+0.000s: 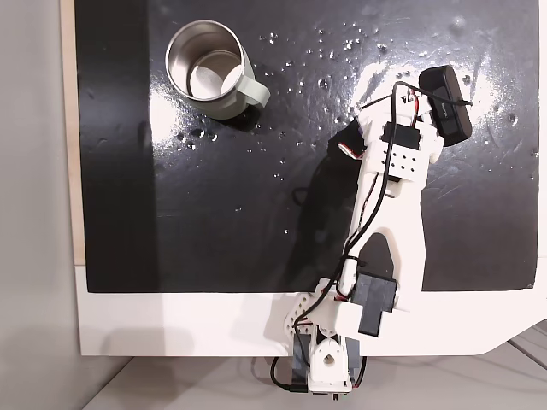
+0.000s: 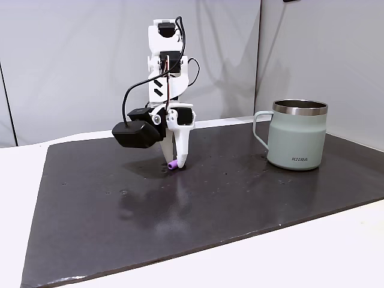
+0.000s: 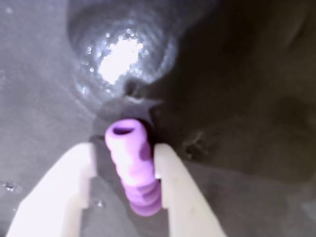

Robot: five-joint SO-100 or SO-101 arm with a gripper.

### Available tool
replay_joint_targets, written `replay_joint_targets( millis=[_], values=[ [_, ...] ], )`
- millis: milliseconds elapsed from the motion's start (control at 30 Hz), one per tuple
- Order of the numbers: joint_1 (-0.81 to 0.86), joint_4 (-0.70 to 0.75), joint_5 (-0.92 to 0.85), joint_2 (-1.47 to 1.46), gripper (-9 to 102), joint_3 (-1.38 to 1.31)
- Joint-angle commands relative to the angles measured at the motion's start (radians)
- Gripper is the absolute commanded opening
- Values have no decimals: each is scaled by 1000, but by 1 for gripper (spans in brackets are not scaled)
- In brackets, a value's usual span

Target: Grasp a pengrip and put it in the cup.

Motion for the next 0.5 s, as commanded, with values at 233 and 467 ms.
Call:
replay_joint_targets(
  millis=[233,467],
  values=[
    [-26,58,-5,-5,0,-49],
    [-81,189,67,137,0,-112]
  ],
)
